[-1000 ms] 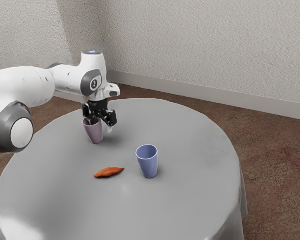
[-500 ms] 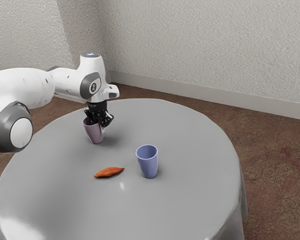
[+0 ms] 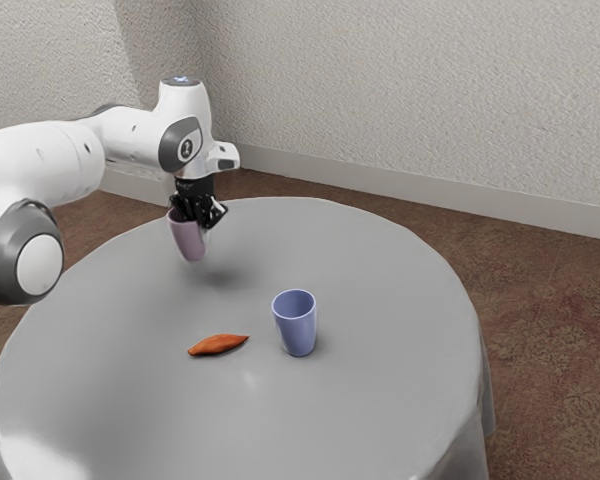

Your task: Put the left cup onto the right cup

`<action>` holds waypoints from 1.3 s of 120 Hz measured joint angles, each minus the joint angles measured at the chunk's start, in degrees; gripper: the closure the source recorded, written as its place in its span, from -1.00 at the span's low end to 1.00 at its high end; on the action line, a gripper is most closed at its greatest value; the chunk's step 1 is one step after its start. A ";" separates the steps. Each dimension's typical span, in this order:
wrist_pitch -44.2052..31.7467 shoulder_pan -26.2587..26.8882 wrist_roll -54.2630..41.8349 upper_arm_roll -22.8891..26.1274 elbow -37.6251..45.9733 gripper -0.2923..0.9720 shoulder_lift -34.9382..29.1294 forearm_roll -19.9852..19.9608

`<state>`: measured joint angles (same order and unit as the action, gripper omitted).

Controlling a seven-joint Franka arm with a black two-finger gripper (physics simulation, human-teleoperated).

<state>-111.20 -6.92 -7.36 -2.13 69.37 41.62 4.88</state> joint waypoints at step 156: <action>5.83 9.72 15.62 21.53 1.97 0.70 -8.48 12.87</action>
<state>-105.37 2.80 8.25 19.40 71.34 33.14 17.74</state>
